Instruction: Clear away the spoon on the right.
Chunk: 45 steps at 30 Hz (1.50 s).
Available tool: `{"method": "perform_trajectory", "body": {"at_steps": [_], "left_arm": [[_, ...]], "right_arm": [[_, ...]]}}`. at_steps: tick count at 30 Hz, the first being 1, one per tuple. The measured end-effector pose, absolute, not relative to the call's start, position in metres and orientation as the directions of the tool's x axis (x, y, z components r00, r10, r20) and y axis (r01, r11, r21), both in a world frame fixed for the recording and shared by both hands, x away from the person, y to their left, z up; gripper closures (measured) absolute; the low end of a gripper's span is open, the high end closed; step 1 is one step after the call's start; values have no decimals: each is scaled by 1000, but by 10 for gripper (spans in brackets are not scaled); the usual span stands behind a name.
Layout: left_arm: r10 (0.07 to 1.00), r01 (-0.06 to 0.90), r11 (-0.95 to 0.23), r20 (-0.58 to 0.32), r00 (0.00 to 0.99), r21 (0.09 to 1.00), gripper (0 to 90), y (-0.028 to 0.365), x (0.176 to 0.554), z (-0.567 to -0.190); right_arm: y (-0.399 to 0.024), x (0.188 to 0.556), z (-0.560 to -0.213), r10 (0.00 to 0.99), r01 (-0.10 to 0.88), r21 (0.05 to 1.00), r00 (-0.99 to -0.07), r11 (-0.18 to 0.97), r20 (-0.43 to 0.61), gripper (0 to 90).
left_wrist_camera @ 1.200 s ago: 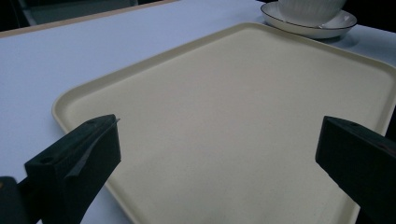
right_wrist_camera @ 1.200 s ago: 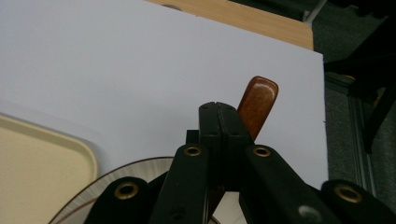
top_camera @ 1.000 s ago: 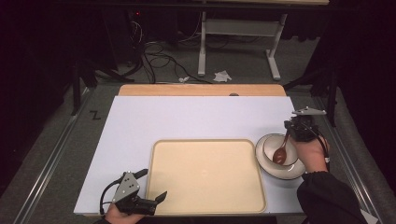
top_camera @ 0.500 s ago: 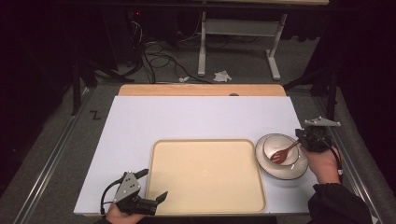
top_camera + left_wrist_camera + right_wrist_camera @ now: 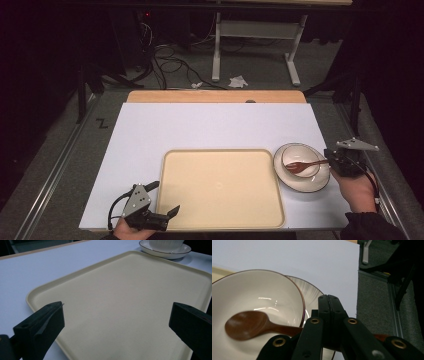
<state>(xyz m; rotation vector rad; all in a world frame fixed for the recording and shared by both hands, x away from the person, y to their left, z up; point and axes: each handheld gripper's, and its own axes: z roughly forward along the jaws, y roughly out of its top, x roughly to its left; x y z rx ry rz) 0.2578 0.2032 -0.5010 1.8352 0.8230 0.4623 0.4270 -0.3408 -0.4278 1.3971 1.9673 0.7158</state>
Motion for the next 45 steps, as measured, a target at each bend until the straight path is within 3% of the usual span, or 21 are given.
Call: {"method": "perform_trajectory", "body": {"at_steps": [30, 42, 45], "left_arm": [[719, 322, -239, -56, 693, 916, 6, 202, 257, -501], [720, 321, -239, -54, 692, 916, 6, 203, 257, -501], [722, 318, -235, -54, 690, 918, 6, 203, 256, -501]], "right_arm": [[-350, 347, -436, 944, 576, 764, -303, 291, -131, 900], [-348, 316, -427, 940, 466, 845, -320, 262, -115, 900], [-362, 308, -418, 951, 424, 875, -287, 232, -113, 900]]}}
